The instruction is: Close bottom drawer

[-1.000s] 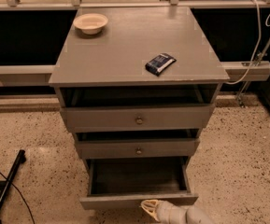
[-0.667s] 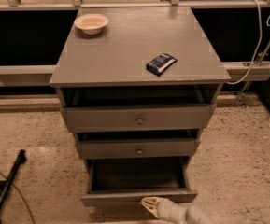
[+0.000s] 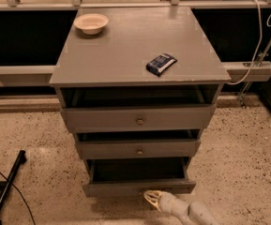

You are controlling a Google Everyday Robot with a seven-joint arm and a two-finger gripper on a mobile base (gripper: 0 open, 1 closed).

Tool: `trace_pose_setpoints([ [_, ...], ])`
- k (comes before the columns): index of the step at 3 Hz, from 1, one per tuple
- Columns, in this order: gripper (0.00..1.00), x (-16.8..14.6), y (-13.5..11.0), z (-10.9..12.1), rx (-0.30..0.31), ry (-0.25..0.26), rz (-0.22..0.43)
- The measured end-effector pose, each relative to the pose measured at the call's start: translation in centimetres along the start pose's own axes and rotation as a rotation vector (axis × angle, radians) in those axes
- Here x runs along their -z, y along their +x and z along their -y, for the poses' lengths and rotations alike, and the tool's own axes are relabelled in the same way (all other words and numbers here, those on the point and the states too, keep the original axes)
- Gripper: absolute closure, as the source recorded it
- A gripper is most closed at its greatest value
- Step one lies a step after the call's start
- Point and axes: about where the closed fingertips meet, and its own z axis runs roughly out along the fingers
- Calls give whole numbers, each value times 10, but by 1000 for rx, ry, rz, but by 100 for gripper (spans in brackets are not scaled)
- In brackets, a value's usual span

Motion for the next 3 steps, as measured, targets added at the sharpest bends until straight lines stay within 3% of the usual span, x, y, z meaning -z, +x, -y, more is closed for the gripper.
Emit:
trace_pose_setpoints([
  [1,100,-14,-7,37,41,15,14],
  [2,100,-14,-8,39,45,17,15],
  [3,100,-33,-18,65,74,21,15],
])
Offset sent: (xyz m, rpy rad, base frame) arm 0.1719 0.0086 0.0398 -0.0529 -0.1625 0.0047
